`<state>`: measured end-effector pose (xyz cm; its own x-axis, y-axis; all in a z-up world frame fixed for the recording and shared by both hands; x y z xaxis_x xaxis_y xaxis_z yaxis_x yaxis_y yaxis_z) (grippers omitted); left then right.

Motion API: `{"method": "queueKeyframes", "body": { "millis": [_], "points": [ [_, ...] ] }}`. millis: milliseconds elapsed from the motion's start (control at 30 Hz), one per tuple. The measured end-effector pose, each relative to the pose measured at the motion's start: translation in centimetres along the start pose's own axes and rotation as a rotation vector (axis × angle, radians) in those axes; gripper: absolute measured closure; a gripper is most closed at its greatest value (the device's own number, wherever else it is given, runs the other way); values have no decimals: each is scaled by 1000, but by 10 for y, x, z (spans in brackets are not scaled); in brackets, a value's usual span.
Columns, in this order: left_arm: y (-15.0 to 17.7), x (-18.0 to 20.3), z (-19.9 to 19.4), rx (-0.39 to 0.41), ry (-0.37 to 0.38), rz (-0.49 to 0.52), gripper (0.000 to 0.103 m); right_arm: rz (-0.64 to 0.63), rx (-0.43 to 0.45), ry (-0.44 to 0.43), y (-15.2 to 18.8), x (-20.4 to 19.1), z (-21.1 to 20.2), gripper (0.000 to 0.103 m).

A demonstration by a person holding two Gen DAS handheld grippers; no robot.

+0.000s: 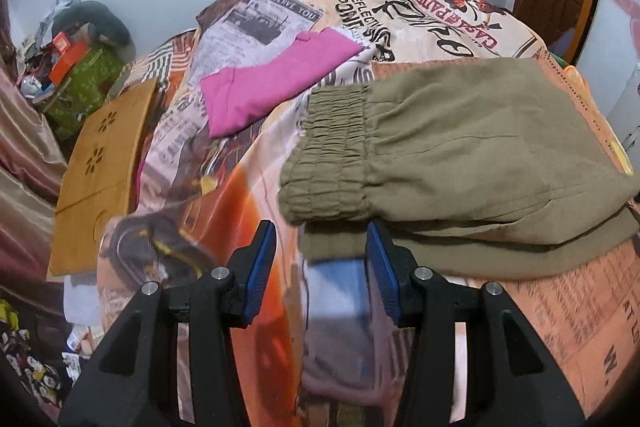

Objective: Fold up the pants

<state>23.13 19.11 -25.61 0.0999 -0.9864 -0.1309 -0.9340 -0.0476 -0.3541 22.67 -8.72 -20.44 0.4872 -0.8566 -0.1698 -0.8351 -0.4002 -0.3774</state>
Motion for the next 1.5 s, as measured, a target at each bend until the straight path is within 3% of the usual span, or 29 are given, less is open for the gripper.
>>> {"method": "queueKeyframes", "body": {
  "millis": [267, 333, 400, 567, 667, 767, 900, 1167, 1500],
  "points": [
    [-4, -32, -22, 32, 29, -93, 55, 2, -25, 71, 29, 0, -11, 88],
    [-12, -35, -24, 34, 34, -107, 53, 26, -5, 79, 30, 4, -19, 76],
    [-19, -36, -22, 31, 37, -118, 44, 61, 27, 93, 26, 12, -29, 60],
    [-36, -32, 5, -34, 100, -159, 37, 145, 89, 63, 13, 23, -43, 45],
    [-38, -25, 31, -100, 122, -157, 37, 187, 81, 19, 8, 21, -33, 44],
    [-33, -11, 51, -165, 154, -93, 37, 178, 25, -5, 9, 14, -7, 44],
    [-27, -1, 53, -166, 154, -41, 36, 143, -104, -20, 21, 5, 33, 45],
    [-3, 10, 49, -194, 229, -62, 36, 100, -106, -30, 22, 25, 38, 45],
    [15, 45, 20, -165, 245, -60, 37, 43, -118, 116, 14, 60, 39, 45]
  ]
}}
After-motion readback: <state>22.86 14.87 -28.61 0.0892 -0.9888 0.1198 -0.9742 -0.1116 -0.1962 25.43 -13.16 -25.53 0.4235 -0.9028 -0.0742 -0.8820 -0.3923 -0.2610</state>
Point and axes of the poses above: each gripper's, at about its wrist camera, not at the fingertips, and z roughly the way its jaws point, x to its right, y to its underside, the point moved 6 cm from there along z, roughly the way its jaws point, and after that the axes turned 12 degrees about -x, right-handed, at the moved point
